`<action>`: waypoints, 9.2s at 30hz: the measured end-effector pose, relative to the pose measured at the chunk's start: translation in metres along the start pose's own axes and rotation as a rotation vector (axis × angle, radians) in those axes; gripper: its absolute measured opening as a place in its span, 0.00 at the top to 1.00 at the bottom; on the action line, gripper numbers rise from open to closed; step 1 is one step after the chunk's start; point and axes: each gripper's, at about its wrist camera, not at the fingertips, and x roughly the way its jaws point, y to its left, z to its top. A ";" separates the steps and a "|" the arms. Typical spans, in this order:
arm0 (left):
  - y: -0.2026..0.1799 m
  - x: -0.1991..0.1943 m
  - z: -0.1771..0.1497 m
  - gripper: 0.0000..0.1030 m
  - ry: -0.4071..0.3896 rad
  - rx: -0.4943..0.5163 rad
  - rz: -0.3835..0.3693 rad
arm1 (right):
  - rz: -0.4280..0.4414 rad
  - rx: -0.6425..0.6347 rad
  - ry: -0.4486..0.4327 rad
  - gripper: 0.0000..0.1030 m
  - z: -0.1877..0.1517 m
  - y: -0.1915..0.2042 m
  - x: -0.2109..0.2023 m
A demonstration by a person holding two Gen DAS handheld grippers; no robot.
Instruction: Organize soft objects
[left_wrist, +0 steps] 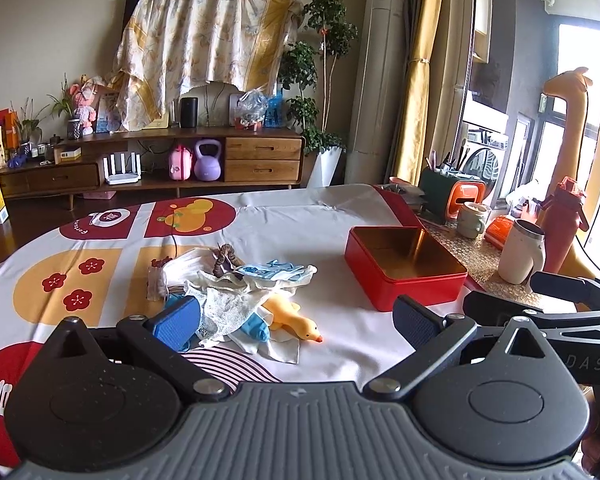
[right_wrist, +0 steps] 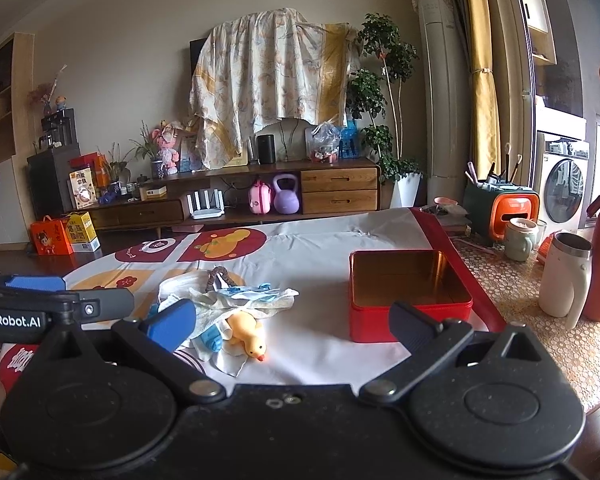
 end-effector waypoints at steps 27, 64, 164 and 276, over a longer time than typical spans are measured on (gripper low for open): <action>-0.001 0.002 -0.001 0.00 0.011 -0.004 0.001 | -0.002 0.000 0.002 0.00 0.001 0.001 0.000; 0.041 0.055 0.000 0.00 0.045 -0.064 0.069 | 0.106 -0.044 0.112 0.00 -0.004 0.007 0.049; 0.004 0.193 0.124 0.97 0.057 -0.022 -0.142 | 0.197 0.047 0.187 0.68 0.099 -0.131 0.196; -0.173 0.430 0.069 0.89 0.495 0.103 -0.228 | 0.043 0.030 0.387 0.68 0.016 -0.221 0.270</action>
